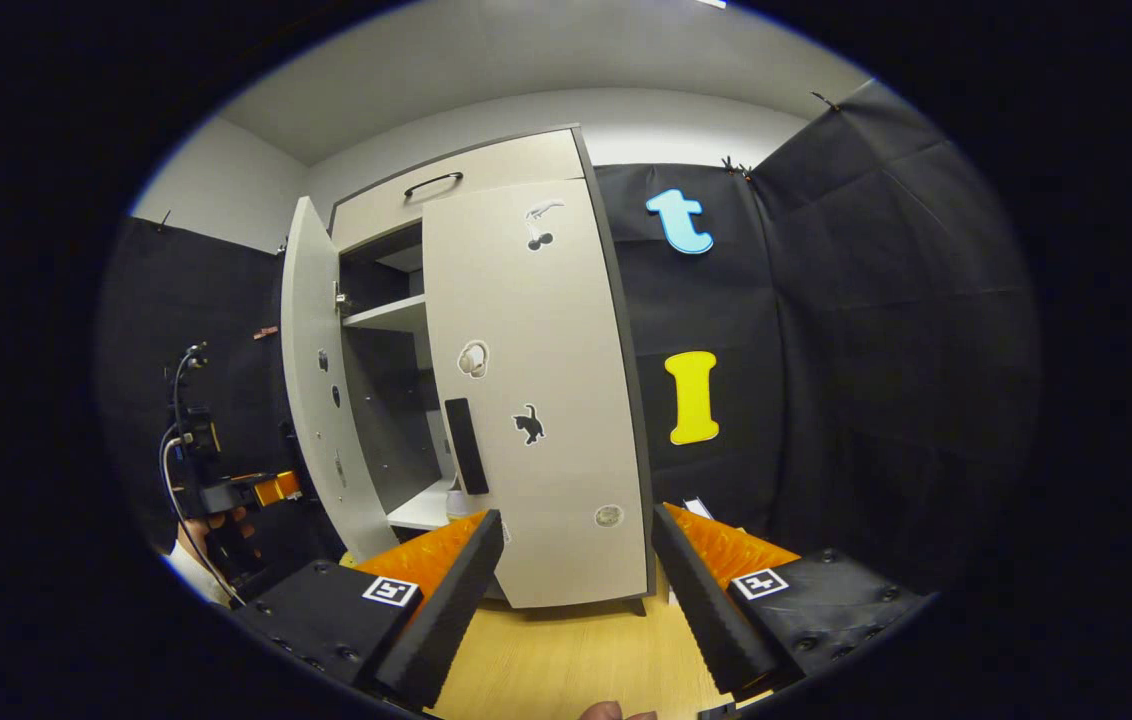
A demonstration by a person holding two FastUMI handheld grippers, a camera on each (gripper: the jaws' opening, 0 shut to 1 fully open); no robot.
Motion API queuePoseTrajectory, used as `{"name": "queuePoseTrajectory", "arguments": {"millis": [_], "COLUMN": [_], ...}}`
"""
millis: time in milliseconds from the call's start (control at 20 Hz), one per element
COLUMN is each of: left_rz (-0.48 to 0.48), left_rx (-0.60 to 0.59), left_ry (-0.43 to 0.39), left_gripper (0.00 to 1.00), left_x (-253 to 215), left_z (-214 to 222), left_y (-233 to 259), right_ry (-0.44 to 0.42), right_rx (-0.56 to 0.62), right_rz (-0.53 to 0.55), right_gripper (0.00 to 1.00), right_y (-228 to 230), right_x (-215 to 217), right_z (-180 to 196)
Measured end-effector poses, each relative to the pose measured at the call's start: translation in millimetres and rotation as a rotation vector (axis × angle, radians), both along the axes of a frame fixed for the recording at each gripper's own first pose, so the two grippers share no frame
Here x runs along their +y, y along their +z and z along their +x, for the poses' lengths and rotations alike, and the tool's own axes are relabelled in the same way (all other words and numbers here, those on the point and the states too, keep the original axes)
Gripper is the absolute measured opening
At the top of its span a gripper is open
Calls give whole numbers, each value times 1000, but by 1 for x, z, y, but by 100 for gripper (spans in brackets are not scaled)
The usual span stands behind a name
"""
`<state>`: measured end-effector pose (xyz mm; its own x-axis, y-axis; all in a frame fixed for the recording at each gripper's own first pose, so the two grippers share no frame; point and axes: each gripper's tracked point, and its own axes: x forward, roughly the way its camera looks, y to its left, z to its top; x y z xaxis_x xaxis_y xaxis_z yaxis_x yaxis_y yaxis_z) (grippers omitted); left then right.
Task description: Grab one shoe with the right hand and put it into the shoe cabinet, grab the other shoe with the left hand and put it into the shoe cabinet; then close the right door with the right hand and the left door with the left hand.
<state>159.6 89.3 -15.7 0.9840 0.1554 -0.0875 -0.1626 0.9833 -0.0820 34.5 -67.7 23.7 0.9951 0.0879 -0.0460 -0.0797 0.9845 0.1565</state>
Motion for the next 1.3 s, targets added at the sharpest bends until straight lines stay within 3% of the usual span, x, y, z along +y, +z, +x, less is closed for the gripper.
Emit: {"name": "queuePoseTrajectory", "arguments": {"millis": [200,500,1300], "left_rz": [-12,10,12], "left_rx": [-18,-4,-27], "left_ry": [-76,-154,-199], "left_gripper": [92,93,95], "left_x": [-50,-97,-100], "left_z": [12,-6,-90], "left_y": [-2,-5,21], "right_ry": [-19,-33,22], "right_rx": [-5,-12,-34], "right_rz": [-2,-24,-38], "right_gripper": [98,98,98], "right_y": [2,4,8], "right_x": [-8,-16,37], "right_z": [-5,-3,-4]}}
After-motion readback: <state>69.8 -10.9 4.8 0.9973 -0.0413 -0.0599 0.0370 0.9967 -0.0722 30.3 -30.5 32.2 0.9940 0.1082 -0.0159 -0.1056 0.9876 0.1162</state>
